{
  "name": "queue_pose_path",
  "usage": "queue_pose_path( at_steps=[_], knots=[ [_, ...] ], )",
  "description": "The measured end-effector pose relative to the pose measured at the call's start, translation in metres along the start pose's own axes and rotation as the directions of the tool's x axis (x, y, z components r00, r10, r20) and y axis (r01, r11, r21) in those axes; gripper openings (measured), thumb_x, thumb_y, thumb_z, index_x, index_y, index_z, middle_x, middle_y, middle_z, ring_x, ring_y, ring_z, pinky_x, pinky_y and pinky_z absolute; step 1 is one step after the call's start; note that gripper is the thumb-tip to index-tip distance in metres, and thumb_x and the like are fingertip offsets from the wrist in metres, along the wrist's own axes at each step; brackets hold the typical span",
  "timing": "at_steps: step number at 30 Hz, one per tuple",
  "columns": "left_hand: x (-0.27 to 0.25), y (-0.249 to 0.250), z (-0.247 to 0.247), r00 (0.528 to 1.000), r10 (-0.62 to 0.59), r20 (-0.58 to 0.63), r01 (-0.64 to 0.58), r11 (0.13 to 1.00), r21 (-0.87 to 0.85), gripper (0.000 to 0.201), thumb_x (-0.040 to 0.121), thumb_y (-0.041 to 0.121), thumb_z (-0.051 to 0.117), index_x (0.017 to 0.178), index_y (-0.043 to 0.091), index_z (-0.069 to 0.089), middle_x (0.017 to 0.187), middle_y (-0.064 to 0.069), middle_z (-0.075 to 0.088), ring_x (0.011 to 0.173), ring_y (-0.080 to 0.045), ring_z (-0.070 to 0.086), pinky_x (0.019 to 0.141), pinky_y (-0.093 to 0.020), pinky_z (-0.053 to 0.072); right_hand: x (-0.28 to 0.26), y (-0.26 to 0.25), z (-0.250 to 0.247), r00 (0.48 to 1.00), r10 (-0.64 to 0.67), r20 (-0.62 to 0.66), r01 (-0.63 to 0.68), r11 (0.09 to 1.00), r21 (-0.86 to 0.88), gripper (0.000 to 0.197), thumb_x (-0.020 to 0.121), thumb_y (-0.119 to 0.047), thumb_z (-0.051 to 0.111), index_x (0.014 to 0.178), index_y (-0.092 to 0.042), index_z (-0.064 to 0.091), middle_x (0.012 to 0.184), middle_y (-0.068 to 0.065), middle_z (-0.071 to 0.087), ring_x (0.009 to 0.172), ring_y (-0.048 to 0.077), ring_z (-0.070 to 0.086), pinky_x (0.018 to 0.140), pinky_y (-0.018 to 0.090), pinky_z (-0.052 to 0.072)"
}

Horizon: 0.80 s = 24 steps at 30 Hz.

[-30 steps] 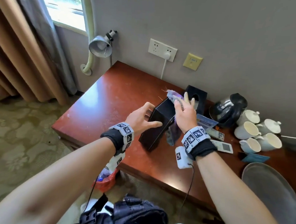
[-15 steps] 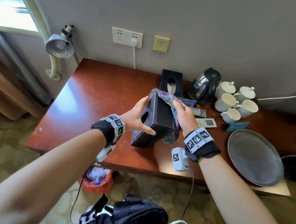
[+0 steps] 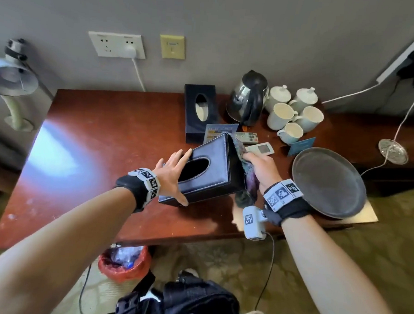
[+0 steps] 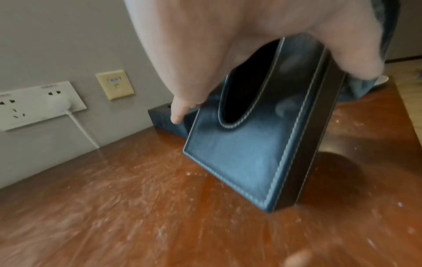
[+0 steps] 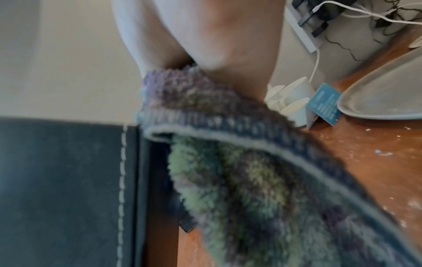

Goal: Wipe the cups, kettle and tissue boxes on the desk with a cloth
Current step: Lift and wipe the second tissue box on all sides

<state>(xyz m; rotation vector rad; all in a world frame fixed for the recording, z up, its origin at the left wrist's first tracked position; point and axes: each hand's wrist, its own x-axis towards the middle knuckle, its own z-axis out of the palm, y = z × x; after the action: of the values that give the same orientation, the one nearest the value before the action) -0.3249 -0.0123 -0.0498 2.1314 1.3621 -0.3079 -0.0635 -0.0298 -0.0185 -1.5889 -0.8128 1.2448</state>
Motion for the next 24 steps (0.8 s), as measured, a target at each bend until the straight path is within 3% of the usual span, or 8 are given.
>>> queue_pose_path(
  at_steps=[5,8,10,13,15,19,21,24],
  knots=[
    [0.01,0.004,0.011,0.99,0.052,-0.128,-0.043,0.997,0.071,0.15,0.054,0.058,0.088,0.155,0.025,-0.018,0.16,-0.007,0.008,0.148,-0.028,0.018,0.122,-0.053,0.014,0.002,0.019,-0.018,0.992,0.113,-0.052,-0.11,0.992,0.058,0.012,0.072,-0.014,0.072,0.078,-0.006,0.078,0.09,0.014,0.074,0.089,0.028,0.068,0.09,0.041,0.051],
    [0.007,0.006,0.015,0.988,0.047,-0.148,-0.026,0.99,0.137,0.149,0.051,0.056,0.089,0.157,0.021,-0.009,0.155,-0.011,0.015,0.143,-0.03,0.021,0.112,-0.048,0.036,0.004,0.029,-0.029,0.987,0.132,-0.092,-0.13,0.991,0.019,0.019,0.08,-0.004,0.07,0.064,-0.012,0.078,0.072,0.004,0.073,0.078,0.022,0.065,0.081,0.034,0.049],
    [0.004,0.002,0.016,0.99,0.025,-0.139,0.004,0.978,0.207,0.148,0.051,0.059,0.087,0.157,0.02,-0.007,0.154,-0.012,0.017,0.142,-0.03,0.02,0.107,-0.047,0.04,0.007,0.034,-0.033,0.983,0.127,-0.134,-0.13,0.991,-0.015,0.025,0.082,-0.001,0.067,0.062,-0.013,0.076,0.065,-0.001,0.072,0.069,0.017,0.065,0.077,0.033,0.05],
    [-0.002,-0.005,0.017,0.996,-0.013,-0.09,0.042,0.943,0.33,0.146,0.051,0.064,0.083,0.157,0.018,-0.008,0.15,-0.014,0.02,0.138,-0.031,0.024,0.101,-0.045,0.045,0.014,0.037,-0.033,0.978,0.106,-0.181,-0.117,0.992,-0.055,0.013,0.074,-0.011,0.071,0.064,-0.017,0.077,0.071,0.0,0.074,0.074,0.021,0.067,0.081,0.04,0.054],
    [-0.005,-0.007,0.02,0.996,-0.055,-0.065,0.077,0.913,0.401,0.145,0.052,0.067,0.08,0.157,0.018,-0.007,0.146,-0.014,0.024,0.133,-0.031,0.029,0.095,-0.044,0.049,0.02,0.036,-0.03,0.975,0.066,-0.21,-0.092,0.989,-0.117,0.012,0.075,-0.013,0.069,0.065,-0.015,0.077,0.072,-0.002,0.072,0.075,0.017,0.062,0.076,0.035,0.052],
    [-0.008,-0.004,0.033,0.987,-0.151,-0.047,0.155,0.872,0.463,0.143,0.053,0.071,0.077,0.157,0.016,-0.006,0.144,-0.016,0.025,0.13,-0.031,0.029,0.091,-0.048,0.049,0.021,0.036,-0.011,0.984,-0.061,-0.167,-0.002,0.937,-0.349,0.024,0.076,-0.027,0.066,0.083,-0.004,0.071,0.076,0.0,0.063,0.077,0.016,0.052,0.07,0.029,0.04],
    [-0.007,-0.002,0.04,0.982,-0.176,-0.063,0.185,0.867,0.462,0.143,0.053,0.072,0.077,0.156,0.016,-0.005,0.145,-0.017,0.022,0.132,-0.033,0.027,0.094,-0.05,0.047,0.017,0.038,0.002,0.986,-0.085,-0.147,-0.004,0.855,-0.519,0.021,0.085,-0.026,0.064,0.092,-0.008,0.072,0.084,0.004,0.066,0.082,0.022,0.053,0.071,0.028,0.037],
    [-0.01,-0.005,0.046,0.981,-0.172,-0.09,0.194,0.888,0.418,0.139,0.058,0.071,0.076,0.156,0.016,-0.005,0.155,-0.019,0.014,0.142,-0.034,0.017,0.107,-0.054,0.035,0.002,0.038,0.028,0.992,-0.09,-0.085,0.031,0.848,-0.53,0.026,0.092,-0.03,0.061,0.106,-0.011,0.072,0.09,0.003,0.063,0.087,0.021,0.051,0.077,0.025,0.038]
  ],
)
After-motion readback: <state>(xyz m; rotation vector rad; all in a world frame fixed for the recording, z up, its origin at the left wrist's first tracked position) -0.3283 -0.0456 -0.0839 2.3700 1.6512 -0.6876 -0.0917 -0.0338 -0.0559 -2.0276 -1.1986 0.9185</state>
